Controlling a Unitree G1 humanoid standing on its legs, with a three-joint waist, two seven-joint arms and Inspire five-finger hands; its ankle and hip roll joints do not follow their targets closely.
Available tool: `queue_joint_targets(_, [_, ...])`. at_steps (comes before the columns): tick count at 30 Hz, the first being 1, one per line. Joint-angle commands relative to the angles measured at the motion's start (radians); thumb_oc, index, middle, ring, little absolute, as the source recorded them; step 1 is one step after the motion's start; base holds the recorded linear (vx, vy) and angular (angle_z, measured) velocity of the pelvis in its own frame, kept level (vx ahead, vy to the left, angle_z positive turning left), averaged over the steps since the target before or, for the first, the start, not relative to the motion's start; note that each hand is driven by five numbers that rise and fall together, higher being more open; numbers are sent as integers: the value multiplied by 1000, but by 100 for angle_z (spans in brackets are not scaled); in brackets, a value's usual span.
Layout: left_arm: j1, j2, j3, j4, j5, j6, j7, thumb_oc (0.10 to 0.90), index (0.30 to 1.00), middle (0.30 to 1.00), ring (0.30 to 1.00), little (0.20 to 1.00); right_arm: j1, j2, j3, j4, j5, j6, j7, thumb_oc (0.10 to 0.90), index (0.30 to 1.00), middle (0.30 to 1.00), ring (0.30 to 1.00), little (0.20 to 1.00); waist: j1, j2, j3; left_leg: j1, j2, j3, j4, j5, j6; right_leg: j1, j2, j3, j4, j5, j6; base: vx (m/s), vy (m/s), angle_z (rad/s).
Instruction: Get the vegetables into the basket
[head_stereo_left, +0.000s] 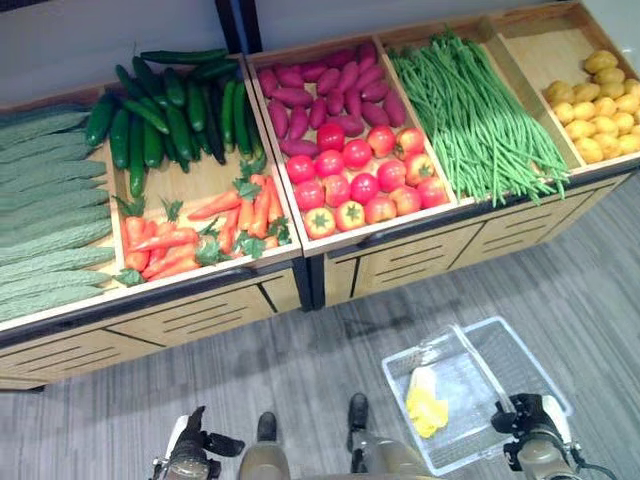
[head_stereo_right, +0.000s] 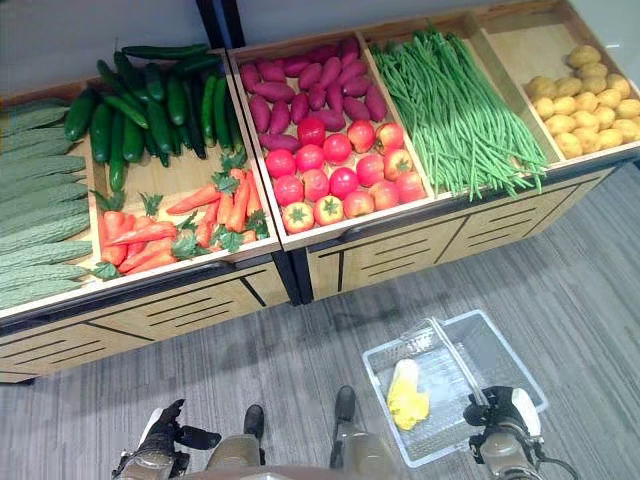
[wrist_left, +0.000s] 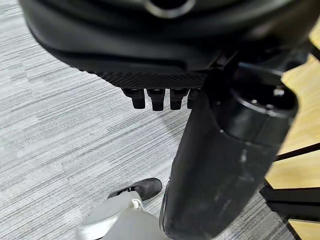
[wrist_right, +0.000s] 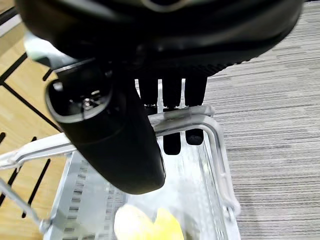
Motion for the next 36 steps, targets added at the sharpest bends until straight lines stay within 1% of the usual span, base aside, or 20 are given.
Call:
queue_joint_targets(1, [5,68,11,4,-20,-10,29,900,1000,1000,1000,1000,45,-66,-32,20,17,-7,-58,400,300,300,300,300,-14,-27,-36,11,3,12,-51,-40,27,4,-110,46,117,-59,157,52,103,20])
queue_joint_targets(5, [17,69,14,15,-16,-11,27,900,1000,1000,1000,1000,50,-54,-29,46,5,6,-48,400,300,300,300,300,-14,-23,-45,49,-14,13,-109,-42,36,15,-133,40,121,-55,172,58,142,2])
queue_joint_targets(7, [24,73,25,22,-18,-11,27,900,1000,1000,1000,1000,47,-45,-25,47,-5,10,-44,400,300,300,300,300,-10,-30,-47,58,-27,17,-118,-50,44,22,-146,42,117,-48,181,51,134,8])
queue_joint_targets(9, [25,74,30,24,-21,-11,28,900,1000,1000,1000,1000,45,-42,-23,48,-6,12,-42,400,300,300,300,300,-9,-32,-46,59,-31,19,-121,-51,45,23,-150,44,116,-44,184,19,85,9])
queue_joint_targets(11, [28,79,65,40,-44,-10,38,900,1000,1000,1000,1000,36,-22,-12,51,-11,11,-44,400,300,300,300,300,0,-45,-48,56,-39,23,-122,-56,48,27,-161,44,97,-29,192,32,102,-1])
queue_joint_targets(13, [33,90,156,54,-131,-19,73,900,1000,1000,1000,1000,31,3,2,58,-13,7,-49,400,300,300,300,300,13,-58,-59,52,-43,27,-122,-63,45,32,-168,43,64,-9,200,53,68,-9])
queue_joint_targets(16, [32,103,243,58,-231,-35,115,900,1000,1000,1000,1000,38,14,10,69,-20,4,-56,400,300,300,300,300,18,-63,-68,56,-43,29,-122,-65,43,44,-169,42,40,0,204,39,16,-3])
queue_joint_targets(17, [31,115,289,62,-284,-46,131,900,1000,1000,1000,1000,39,15,7,78,-19,4,-55,400,300,300,300,300,21,-64,-71,60,-43,29,-122,-67,42,50,-170,39,32,3,205,38,10,-2])
queue_joint_targets(21, [30,193,467,97,-424,-77,234,900,1000,1000,1000,1000,51,20,9,76,-25,-1,-61,400,300,300,300,300,23,-63,-84,71,-39,37,-122,-73,34,62,-168,45,14,4,208,15,5,-2])
queue_joint_targets(23, [48,247,541,131,-452,-78,272,900,1000,1000,1000,1000,59,16,13,69,-27,-7,-63,400,300,300,300,300,21,-63,-91,79,-35,43,-122,-75,30,66,-167,49,13,2,209,27,8,-10])
queue_joint_targets(24, [56,263,570,153,-475,-71,268,900,1000,1000,1000,1000,63,12,18,68,-28,-8,-59,400,300,300,300,300,16,-62,-94,84,-33,48,-122,-76,28,69,-166,51,12,0,210,18,7,-18])
queue_joint_targets(26, [63,339,599,138,-440,-83,308,900,1000,1000,1000,1000,68,5,29,74,-33,-12,-55,400,300,300,300,300,15,-58,-97,90,-31,50,-122,-76,25,75,-166,51,10,0,210,8,11,-13])
queue_joint_targets(27, [67,407,621,104,-402,-91,362,900,1000,1000,1000,1000,71,0,39,71,-41,-19,-55,400,300,300,300,300,14,-55,-97,95,-32,53,-122,-77,23,78,-166,49,8,0,212,-10,14,-4])
queue_joint_targets(29, [73,449,608,27,-328,-105,405,900,1000,1000,1000,1000,73,-2,48,60,-54,-27,-58,400,300,300,300,300,14,-51,-96,95,-31,52,-122,-75,21,77,-167,48,7,2,215,0,0,0])
queue_joint_targets(30, [78,473,603,-28,-281,-109,431,900,1000,1000,1000,1000,75,-1,50,54,-57,-34,-59,400,300,300,300,300,16,-50,-95,93,-31,51,-122,-74,20,76,-167,47,6,3,216,-44,-11,3])
queue_joint_targets(31, [84,506,601,-186,-195,-121,508,900,1000,1000,1000,1000,79,3,48,46,-64,-45,-72,400,300,300,300,300,20,-51,-93,90,-32,48,-122,-72,18,76,-168,43,5,3,218,-45,-14,4])
queue_joint_targets(33, [92,520,596,-322,-113,-117,556,900,1000,1000,1000,1000,82,5,42,41,-70,-48,-81,400,300,300,300,300,23,-52,-92,88,-32,45,-122,-72,18,77,-169,38,5,2,221,-36,-12,7])
queue_joint_targets(34, [103,525,582,-404,-46,-104,572,900,1000,1000,1000,1000,88,5,34,37,-75,-50,-87,400,300,300,300,300,25,-53,-91,86,-33,41,-122,-71,18,77,-170,34,5,3,222,-27,-12,6])
queue_joint_targets(36, [108,533,558,-492,45,-80,588,900,1000,1000,1000,1000,89,1,26,33,-80,-49,-89,400,300,300,300,300,24,-53,-91,84,-34,37,-122,-71,19,77,-172,31,5,4,223,-27,-5,3])
